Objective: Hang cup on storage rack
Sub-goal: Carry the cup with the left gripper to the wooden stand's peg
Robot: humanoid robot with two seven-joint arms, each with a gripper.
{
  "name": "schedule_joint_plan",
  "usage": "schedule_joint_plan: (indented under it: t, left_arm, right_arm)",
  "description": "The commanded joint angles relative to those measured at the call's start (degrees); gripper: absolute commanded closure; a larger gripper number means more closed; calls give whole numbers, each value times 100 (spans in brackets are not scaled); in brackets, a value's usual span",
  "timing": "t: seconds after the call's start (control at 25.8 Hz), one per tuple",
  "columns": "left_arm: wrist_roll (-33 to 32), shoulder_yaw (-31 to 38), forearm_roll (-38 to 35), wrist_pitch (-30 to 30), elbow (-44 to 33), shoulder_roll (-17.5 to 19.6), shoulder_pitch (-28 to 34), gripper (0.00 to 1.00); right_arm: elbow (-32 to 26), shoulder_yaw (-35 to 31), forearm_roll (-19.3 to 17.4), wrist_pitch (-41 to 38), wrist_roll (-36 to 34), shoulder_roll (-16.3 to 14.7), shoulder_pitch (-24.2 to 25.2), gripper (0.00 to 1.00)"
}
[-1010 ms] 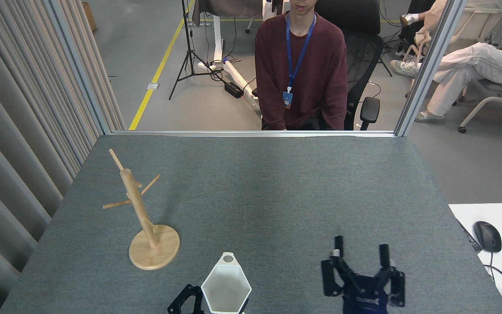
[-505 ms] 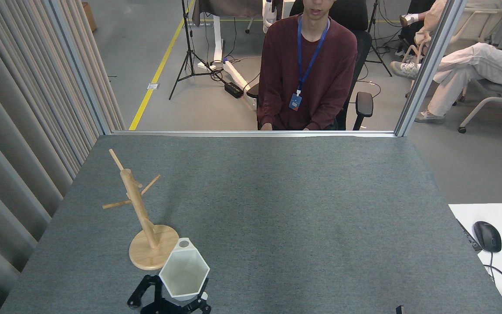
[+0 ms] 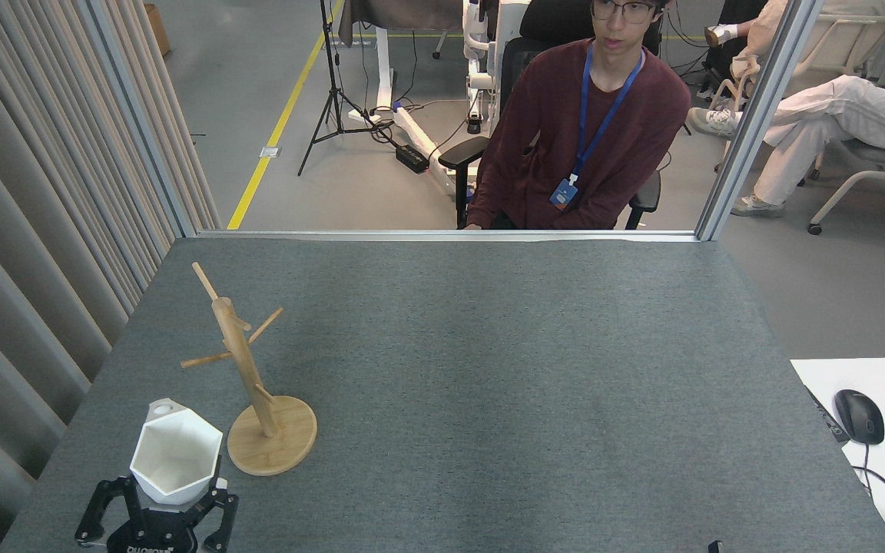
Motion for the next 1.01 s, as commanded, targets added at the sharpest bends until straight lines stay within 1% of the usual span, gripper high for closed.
schedule_joint_plan:
  t: [0.0,0.16,0.39,0.54,0.66,0.82,0.97]
  left_arm:
    - [-206,306,-529,252,25,-14,-200,65]
    - [-162,332,-564,164,69,12,-341,66]
    - [-145,192,-617,146,526,4,-727,66]
    - [-127,42,-1013,164,895,-32,-1070,67]
    - [-118,-10,-1083,190,1098,-111,-1272,67]
    - [-118,-45,-1171,208,1229,-119,-1422,67]
    - [-101,-63,-1224,208,1265,-119,-1430,66]
  right_arm:
    - [18,1,7,11,7,15,-28,1]
    - [27,1,7,11,-1,50,-28,1]
    - [27,1,25,20,7,85,-28,1]
    - [27,1,25,20,-1,77,-28,1]
    - [27,1,25,20,-1,59,-36,1]
    - [27,1,25,29,-28,68,-36,1]
    - [36,1,25,29,-54,68,-36,1]
